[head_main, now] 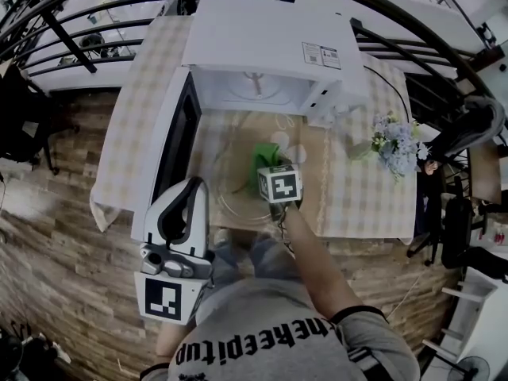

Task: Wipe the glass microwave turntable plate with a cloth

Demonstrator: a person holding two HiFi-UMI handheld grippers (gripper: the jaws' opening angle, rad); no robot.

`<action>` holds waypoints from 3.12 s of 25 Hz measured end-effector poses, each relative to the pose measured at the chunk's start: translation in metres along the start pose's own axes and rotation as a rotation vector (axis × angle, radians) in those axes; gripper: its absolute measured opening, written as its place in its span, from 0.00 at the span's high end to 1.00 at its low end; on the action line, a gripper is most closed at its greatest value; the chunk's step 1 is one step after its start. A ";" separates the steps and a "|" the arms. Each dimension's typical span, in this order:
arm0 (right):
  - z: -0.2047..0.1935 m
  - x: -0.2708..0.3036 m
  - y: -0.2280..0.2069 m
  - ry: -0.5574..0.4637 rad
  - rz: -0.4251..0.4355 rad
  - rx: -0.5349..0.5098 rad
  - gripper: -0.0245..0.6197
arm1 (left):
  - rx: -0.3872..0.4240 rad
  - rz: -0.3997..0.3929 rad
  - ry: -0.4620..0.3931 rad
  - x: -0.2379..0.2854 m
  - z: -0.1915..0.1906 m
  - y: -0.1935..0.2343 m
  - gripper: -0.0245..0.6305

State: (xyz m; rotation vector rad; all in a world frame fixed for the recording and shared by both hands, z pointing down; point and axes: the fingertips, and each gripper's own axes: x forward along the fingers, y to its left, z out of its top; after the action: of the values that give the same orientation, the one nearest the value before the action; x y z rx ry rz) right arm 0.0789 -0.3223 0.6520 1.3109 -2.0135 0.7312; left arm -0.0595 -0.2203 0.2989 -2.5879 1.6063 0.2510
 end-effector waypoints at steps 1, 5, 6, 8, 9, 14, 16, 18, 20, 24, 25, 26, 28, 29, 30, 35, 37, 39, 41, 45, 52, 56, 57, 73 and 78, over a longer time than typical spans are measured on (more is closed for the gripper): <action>-0.002 -0.004 -0.007 -0.001 -0.014 0.008 0.90 | -0.001 0.000 -0.006 0.000 0.002 0.000 0.95; -0.010 -0.016 -0.031 -0.002 -0.058 0.038 0.90 | -0.007 -0.005 -0.011 0.001 0.004 -0.001 0.95; -0.012 -0.019 -0.036 -0.002 -0.068 0.041 0.90 | -0.007 -0.004 -0.013 0.001 0.004 -0.001 0.95; -0.016 -0.024 -0.046 0.000 -0.088 0.045 0.90 | -0.004 -0.002 -0.018 0.000 0.005 0.000 0.95; -0.018 -0.026 -0.051 0.001 -0.097 0.048 0.90 | -0.001 0.000 -0.023 -0.001 0.005 0.001 0.95; -0.018 -0.028 -0.052 0.010 -0.116 0.091 0.90 | 0.002 0.007 -0.022 -0.005 0.006 0.004 0.95; -0.014 -0.028 -0.035 0.004 -0.070 0.103 0.90 | 0.003 0.008 -0.024 -0.006 0.007 0.004 0.95; -0.009 -0.026 -0.004 -0.008 0.008 0.105 0.90 | 0.000 0.008 -0.034 -0.006 0.010 0.005 0.95; -0.005 -0.023 0.034 -0.015 0.086 0.089 0.90 | -0.004 0.006 -0.039 -0.007 0.011 0.005 0.95; 0.000 -0.012 0.109 -0.008 0.223 0.032 0.90 | 0.007 -0.003 0.025 -0.018 -0.005 0.006 0.95; -0.001 -0.009 0.123 0.002 0.242 0.012 0.90 | 0.008 -0.004 0.036 -0.020 -0.007 0.007 0.95; -0.004 -0.005 0.135 0.016 0.251 -0.013 0.90 | 0.009 -0.002 0.040 -0.021 -0.008 0.008 0.95; -0.009 0.002 0.149 0.038 0.246 -0.069 0.90 | 0.010 0.002 0.047 -0.024 -0.009 0.010 0.95; -0.011 0.004 0.151 0.038 0.241 -0.098 0.90 | 0.011 0.004 0.048 -0.026 -0.009 0.011 0.95; -0.012 0.005 0.151 0.034 0.236 -0.122 0.90 | 0.012 0.011 0.033 -0.025 -0.005 0.013 0.95; -0.014 0.002 0.136 0.032 0.216 -0.100 0.90 | 0.002 0.018 -0.038 -0.018 0.013 0.015 0.94; -0.017 -0.002 0.122 0.027 0.191 -0.084 0.90 | -0.002 0.005 -0.037 -0.017 0.012 0.010 0.95; -0.020 -0.007 0.105 0.018 0.162 -0.066 0.90 | -0.007 -0.007 -0.035 -0.014 0.011 0.006 0.95; -0.023 -0.013 0.086 0.013 0.132 -0.037 0.90 | -0.011 -0.020 -0.033 -0.011 0.010 0.001 0.95; -0.036 -0.021 0.046 0.012 0.073 0.021 0.90 | -0.021 -0.050 -0.034 -0.005 0.009 -0.011 0.95; -0.048 -0.042 -0.001 -0.003 -0.013 0.092 0.90 | -0.012 -0.078 -0.035 0.001 0.009 -0.022 0.95; -0.056 -0.053 -0.026 -0.004 -0.064 0.116 0.90 | -0.019 -0.084 -0.037 0.001 0.009 -0.024 0.95; -0.058 -0.056 -0.032 -0.004 -0.078 0.122 0.90 | -0.019 -0.086 -0.040 0.001 0.010 -0.024 0.95; -0.045 -0.061 0.039 -0.024 0.027 0.110 0.90 | -0.031 -0.080 -0.034 -0.010 0.011 -0.012 0.95; -0.038 -0.049 0.121 -0.025 0.190 0.063 0.90 | -0.024 -0.090 -0.026 -0.015 0.010 -0.008 0.95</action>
State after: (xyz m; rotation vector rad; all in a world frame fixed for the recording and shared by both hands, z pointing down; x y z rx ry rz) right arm -0.0103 -0.2234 0.6268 1.1787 -2.1721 0.8750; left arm -0.0595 -0.2022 0.2920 -2.6548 1.4836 0.2974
